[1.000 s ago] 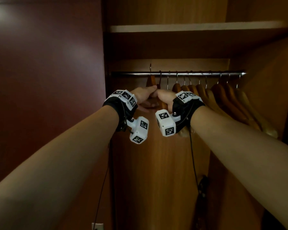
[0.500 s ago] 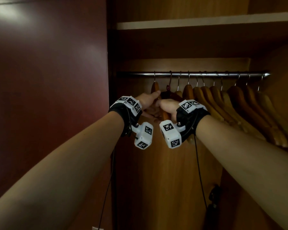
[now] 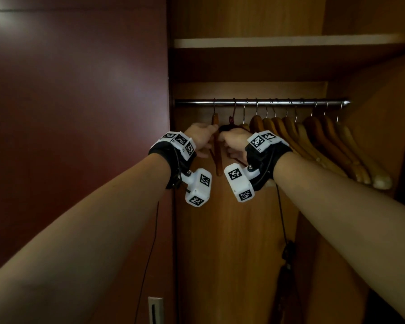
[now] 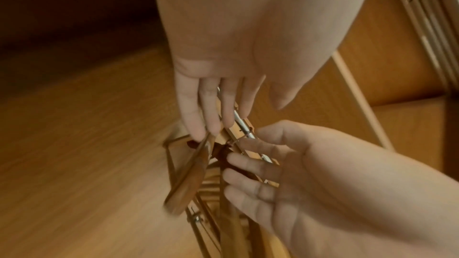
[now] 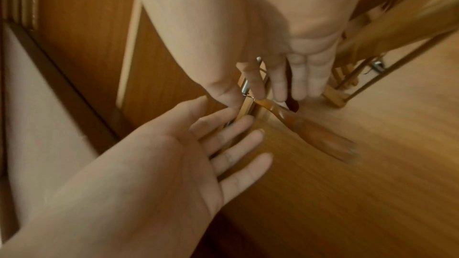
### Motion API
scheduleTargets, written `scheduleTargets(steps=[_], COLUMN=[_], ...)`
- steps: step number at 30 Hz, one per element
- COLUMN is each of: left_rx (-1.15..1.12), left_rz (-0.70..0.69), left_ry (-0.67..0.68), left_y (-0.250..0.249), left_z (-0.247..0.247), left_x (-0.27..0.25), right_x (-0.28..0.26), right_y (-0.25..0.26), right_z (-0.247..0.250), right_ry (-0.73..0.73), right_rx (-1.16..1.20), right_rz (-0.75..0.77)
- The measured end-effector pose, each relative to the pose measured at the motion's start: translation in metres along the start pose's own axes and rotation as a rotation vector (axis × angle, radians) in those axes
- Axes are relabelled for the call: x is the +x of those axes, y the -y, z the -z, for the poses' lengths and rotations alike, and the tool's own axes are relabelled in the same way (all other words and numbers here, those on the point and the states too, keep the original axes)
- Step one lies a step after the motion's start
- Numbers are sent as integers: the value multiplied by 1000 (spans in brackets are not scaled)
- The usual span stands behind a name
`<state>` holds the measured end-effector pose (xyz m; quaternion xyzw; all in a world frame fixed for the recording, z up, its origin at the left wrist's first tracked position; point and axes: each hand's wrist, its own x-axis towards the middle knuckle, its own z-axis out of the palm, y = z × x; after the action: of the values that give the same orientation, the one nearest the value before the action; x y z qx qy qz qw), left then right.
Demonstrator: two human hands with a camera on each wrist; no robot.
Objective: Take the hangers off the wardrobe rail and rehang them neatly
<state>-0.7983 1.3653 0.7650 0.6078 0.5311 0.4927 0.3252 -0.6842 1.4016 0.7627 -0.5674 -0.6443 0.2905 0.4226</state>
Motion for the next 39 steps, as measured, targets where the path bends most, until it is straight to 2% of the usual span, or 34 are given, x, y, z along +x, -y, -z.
scheduleTargets(steps=[7,12,18,24,28,35,39], left_rx=[-132,-281,-306,-249,-246,-293,-314], left_rz=[-46,-40,-4,-60,-105,-145,-128], left_ry=[-8,39,226,437,584,750,869], left_y=[7,13,9,-11,-31,-78,-101], left_z=[17,9,-22,-67,-99,-150,-188], left_x=[-41,-81,-129,-184,-228,-326,-401], right_x=[-67,-124,-197,-271,-327,-442,-532], right_y=[1,-14,-35,-41,-49,-54,-61], right_z=[-5,4,41,83,115,175,208], right_ry=[-60,-218,-394,-534,-562,-641,-725], right_rx=[58,182,141,165,123,97,40], right_rz=[11,-28,-53,-137,-168,-236,-319])
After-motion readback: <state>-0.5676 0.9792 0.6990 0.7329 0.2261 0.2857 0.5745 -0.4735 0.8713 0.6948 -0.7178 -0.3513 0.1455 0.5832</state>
